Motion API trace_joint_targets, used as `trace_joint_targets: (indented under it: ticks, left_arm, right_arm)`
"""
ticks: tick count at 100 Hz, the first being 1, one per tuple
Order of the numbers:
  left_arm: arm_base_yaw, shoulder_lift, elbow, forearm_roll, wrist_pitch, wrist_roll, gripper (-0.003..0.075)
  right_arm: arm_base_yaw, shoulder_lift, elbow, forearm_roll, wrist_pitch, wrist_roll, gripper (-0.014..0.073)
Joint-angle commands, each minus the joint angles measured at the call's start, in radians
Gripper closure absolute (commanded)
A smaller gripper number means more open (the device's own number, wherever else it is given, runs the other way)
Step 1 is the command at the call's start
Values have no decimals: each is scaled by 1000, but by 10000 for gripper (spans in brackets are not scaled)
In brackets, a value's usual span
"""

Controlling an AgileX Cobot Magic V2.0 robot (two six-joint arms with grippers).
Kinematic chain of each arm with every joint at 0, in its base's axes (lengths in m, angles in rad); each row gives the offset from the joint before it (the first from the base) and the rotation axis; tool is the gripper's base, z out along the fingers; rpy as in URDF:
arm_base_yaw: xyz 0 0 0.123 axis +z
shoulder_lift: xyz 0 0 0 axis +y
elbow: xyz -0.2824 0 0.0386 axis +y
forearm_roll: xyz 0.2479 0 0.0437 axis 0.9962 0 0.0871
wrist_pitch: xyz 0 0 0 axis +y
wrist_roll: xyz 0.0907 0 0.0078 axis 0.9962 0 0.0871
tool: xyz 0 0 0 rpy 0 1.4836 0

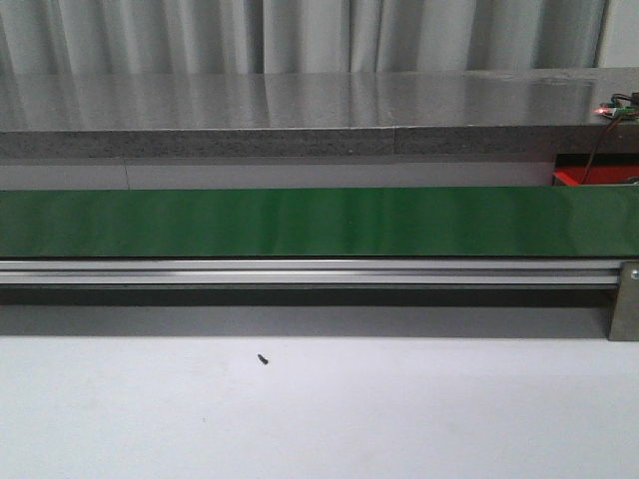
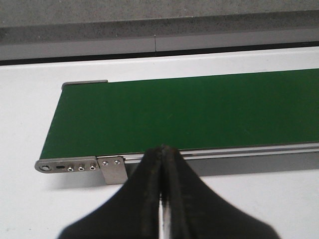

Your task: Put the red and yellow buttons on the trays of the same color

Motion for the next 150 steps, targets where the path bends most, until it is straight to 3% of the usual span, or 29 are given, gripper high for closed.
trace_joint_targets:
  ticks: [1,21,29,41,48,95,106,150]
  left_arm:
    - [-13,-36,-10,43,-89,-1,740]
    - [-15,-150,121,81,-289,-53,740]
    - [-22,-203,190,96,-365,-181,740]
    - [-45,-263,275,242,-410,-418,740]
    - [-58,-298,321,285,-435,-474,740]
    - [-139,-520,544,285,-495,-485,740]
    - [-139,-558,544,288,-424,-457,740]
    - [-139,-558,544,284,-415,-375,740]
  right_arm:
    - [1,-18,-18,-11,-84,2,715]
    - [1,-18,-18,-11,-84,2,715]
    - [1,-18,-18,-11,-84,2,715]
    - [1,-18,-18,-11,-84,2,715]
    - [1,-18,-18,-11,-84,2,715]
    - [1,-18,-18,-11,-84,2,715]
    - [1,-18,-18,-11,-84,2,715]
    - [1,-18,-18,-11,-84,2,715]
